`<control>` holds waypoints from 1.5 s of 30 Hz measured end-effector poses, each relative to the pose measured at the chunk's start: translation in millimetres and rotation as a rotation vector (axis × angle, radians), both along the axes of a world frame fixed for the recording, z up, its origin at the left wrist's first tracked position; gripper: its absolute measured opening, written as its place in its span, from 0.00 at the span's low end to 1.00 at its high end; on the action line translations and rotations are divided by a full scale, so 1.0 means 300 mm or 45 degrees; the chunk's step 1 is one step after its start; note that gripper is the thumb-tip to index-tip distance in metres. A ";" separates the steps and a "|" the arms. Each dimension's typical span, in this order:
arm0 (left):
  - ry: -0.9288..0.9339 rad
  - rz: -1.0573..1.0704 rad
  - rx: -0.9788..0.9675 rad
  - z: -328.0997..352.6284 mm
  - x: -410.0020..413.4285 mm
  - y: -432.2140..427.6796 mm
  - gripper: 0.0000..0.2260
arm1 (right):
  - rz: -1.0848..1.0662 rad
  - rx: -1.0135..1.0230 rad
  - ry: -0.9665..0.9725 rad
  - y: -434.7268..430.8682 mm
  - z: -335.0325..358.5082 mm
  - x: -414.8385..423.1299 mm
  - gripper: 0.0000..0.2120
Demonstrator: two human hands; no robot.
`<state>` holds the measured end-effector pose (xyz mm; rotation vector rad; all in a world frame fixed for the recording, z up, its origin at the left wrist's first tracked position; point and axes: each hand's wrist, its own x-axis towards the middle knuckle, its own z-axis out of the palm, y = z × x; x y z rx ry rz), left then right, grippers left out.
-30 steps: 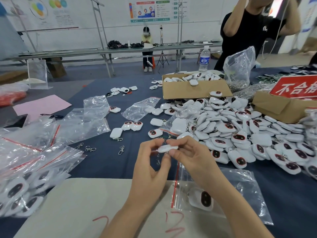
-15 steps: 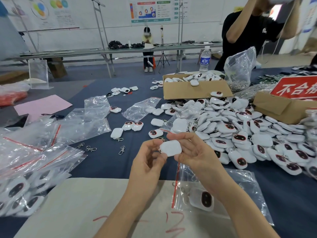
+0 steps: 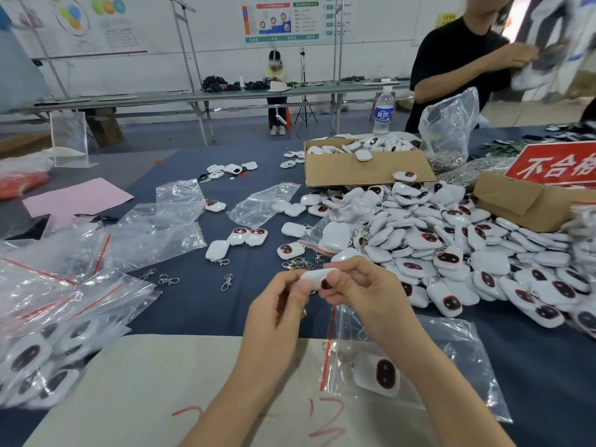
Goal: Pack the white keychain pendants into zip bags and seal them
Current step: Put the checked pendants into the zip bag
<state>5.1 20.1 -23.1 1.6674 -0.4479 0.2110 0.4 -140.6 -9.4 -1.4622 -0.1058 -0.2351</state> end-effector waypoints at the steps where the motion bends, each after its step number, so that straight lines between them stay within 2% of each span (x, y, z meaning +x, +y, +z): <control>1: -0.005 0.004 0.030 0.001 0.000 -0.002 0.08 | -0.019 -0.008 -0.005 0.000 0.001 0.000 0.06; 4: 0.003 0.059 0.055 0.005 0.000 -0.003 0.08 | -0.059 -0.196 0.008 -0.008 0.009 -0.008 0.08; 6: 0.037 0.082 0.081 0.012 0.003 0.010 0.09 | -0.060 -0.453 0.033 -0.023 0.010 -0.019 0.11; 9: 0.122 0.065 0.193 0.011 0.019 0.049 0.07 | -0.111 -0.866 0.070 -0.048 0.006 -0.026 0.07; 14: 0.151 0.011 0.429 -0.011 0.013 0.072 0.04 | -0.046 -1.121 0.187 -0.072 -0.005 -0.028 0.09; 16: 0.114 -0.004 0.577 -0.019 0.001 0.065 0.05 | -0.008 -1.089 0.221 -0.080 -0.015 -0.024 0.06; 19: 0.099 -0.027 0.638 -0.028 -0.006 0.056 0.05 | 0.040 -0.970 0.245 -0.090 -0.025 -0.015 0.06; 24: 0.120 -0.067 0.469 -0.008 -0.008 0.052 0.05 | 0.043 -0.795 0.226 -0.095 -0.031 -0.008 0.07; 27: 0.130 -0.098 0.412 0.000 -0.011 0.056 0.06 | 0.047 -0.817 0.198 -0.096 -0.029 -0.007 0.07; 36: 0.155 -0.098 0.349 0.005 -0.013 0.052 0.07 | -0.004 -0.684 0.125 -0.093 -0.025 -0.008 0.08; 40: 0.185 -0.048 0.360 -0.002 -0.033 0.008 0.02 | 0.007 -0.597 0.120 -0.072 -0.019 -0.007 0.10; 43: 0.270 -0.048 0.307 -0.001 -0.062 -0.030 0.04 | 0.009 -0.552 0.126 -0.060 -0.012 -0.009 0.11; 45: 0.259 -0.100 0.368 0.001 -0.078 -0.043 0.08 | -0.002 -0.524 0.126 -0.059 -0.011 -0.008 0.12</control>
